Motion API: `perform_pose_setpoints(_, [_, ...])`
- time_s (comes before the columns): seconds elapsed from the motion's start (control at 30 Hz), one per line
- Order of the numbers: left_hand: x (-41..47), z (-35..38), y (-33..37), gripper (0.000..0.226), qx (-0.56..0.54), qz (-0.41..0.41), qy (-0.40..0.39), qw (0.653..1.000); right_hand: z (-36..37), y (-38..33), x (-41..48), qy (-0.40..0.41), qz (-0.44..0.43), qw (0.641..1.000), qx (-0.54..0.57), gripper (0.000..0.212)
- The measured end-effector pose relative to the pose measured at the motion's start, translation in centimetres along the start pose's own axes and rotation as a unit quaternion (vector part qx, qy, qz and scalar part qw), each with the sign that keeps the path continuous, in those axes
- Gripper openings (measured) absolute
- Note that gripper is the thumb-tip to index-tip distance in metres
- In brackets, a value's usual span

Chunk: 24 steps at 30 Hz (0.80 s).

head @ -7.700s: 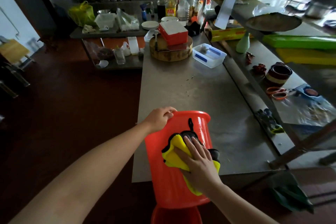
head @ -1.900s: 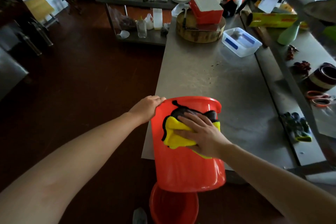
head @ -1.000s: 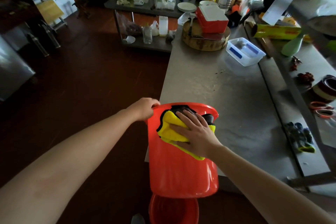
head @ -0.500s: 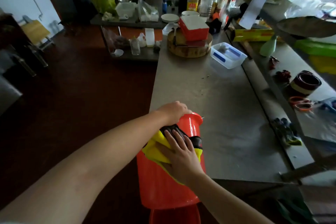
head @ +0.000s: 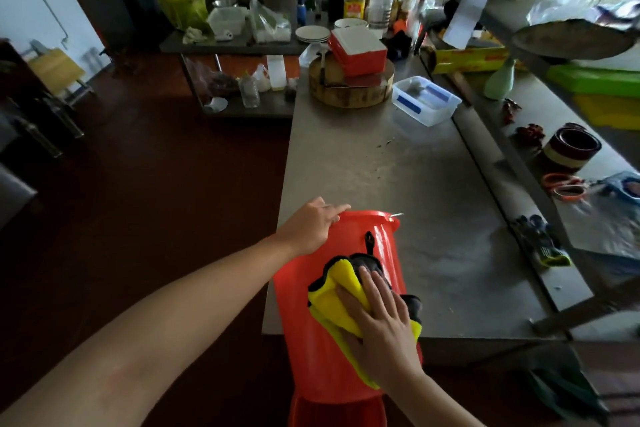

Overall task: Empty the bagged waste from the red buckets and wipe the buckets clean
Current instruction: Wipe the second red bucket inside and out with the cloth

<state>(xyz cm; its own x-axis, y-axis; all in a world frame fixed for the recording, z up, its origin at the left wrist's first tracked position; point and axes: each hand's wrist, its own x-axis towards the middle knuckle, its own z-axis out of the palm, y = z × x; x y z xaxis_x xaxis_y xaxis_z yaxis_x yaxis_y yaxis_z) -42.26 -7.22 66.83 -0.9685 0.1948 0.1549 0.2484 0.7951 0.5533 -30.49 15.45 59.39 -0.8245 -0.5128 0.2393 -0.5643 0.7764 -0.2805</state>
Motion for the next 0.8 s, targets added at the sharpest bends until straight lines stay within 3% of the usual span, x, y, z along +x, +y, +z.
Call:
perform_pose_setpoints(0.1, [-1.5,0.3,-0.9,0.039,-0.005,0.033,0.045,0.998,-1.1,-0.3,1.3,-0.020,0.027,0.999,-0.039,0.065])
perform_pose_setpoints(0.23, [-2.1,0.3,-2.4,0.040,0.024,0.033,0.040,0.998,-1.4,-1.3,2.9,-0.064,0.040,0.995,-0.071,0.070])
perform_pose_setpoints(0.43, [-0.6,-3.1,-3.3,0.020,0.041,-0.013,-0.044,0.998,0.5,-4.3,4.8,-0.086,0.022,0.993,-0.084,0.070])
perform_pose_setpoints(0.53, [0.3,-4.3,-2.9,0.032,0.052,-0.043,-0.093,0.993,1.4,-5.3,5.6,-0.102,0.009,0.990,-0.097,0.073])
perform_pose_setpoints(0.8, [0.9,-4.5,-2.9,0.026,0.059,-0.075,-0.088,0.992,2.0,-5.8,9.1,-0.110,-0.003,0.989,-0.098,0.076])
